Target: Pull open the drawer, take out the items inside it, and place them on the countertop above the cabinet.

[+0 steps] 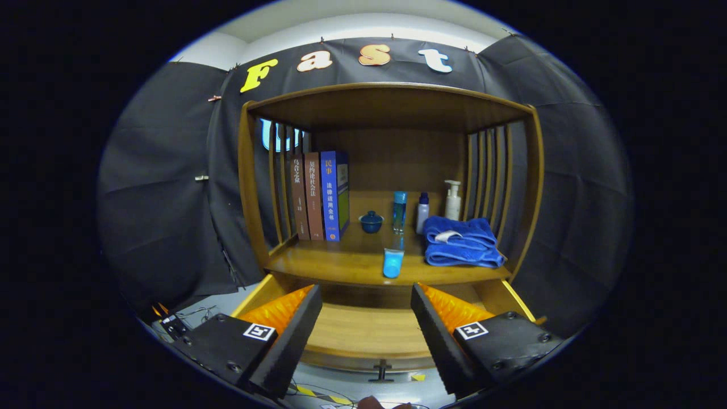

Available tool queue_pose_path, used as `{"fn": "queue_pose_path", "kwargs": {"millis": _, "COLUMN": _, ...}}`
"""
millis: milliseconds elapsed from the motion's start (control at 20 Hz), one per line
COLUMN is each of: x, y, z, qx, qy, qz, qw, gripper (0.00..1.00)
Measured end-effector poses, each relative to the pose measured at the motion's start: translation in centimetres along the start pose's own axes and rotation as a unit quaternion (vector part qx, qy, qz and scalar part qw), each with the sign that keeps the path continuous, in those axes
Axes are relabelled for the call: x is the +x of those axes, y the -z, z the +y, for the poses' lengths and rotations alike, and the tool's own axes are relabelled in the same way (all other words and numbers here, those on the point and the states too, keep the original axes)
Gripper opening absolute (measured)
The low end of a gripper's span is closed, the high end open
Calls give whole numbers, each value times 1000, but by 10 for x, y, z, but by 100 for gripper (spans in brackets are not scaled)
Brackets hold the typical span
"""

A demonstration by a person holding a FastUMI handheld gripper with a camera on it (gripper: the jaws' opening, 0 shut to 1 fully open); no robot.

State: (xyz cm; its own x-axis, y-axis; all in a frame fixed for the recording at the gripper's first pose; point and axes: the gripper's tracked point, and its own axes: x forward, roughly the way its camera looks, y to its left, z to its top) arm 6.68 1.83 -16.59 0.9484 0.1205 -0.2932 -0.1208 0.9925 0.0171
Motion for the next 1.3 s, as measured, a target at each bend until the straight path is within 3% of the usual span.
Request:
{"fn": "queue_pose_path", "kwargs": {"millis": 250, "x": -19, "y": 69, "z": -7, "qx": -3, "qy": 29, "qz": -29, "qw": 999, "gripper": 99}}
{"fn": "queue_pose_path", "kwargs": {"millis": 500, "x": -11, "y": 144, "z": -33, "qx": 11, "qy": 54, "qz": -6, "qw": 998, "gripper": 99}}
{"fn": "queue_pose_path", "kwargs": {"millis": 700, "x": 0, "y": 159, "z": -38, "qx": 6, "qy": 52, "qz": -15, "qw": 999, "gripper": 99}}
{"fn": "queue_pose_path", "kwargs": {"millis": 1300, "x": 26, "y": 147, "z": -35, "qx": -1, "qy": 48, "qz": -29, "qw": 998, "gripper": 99}}
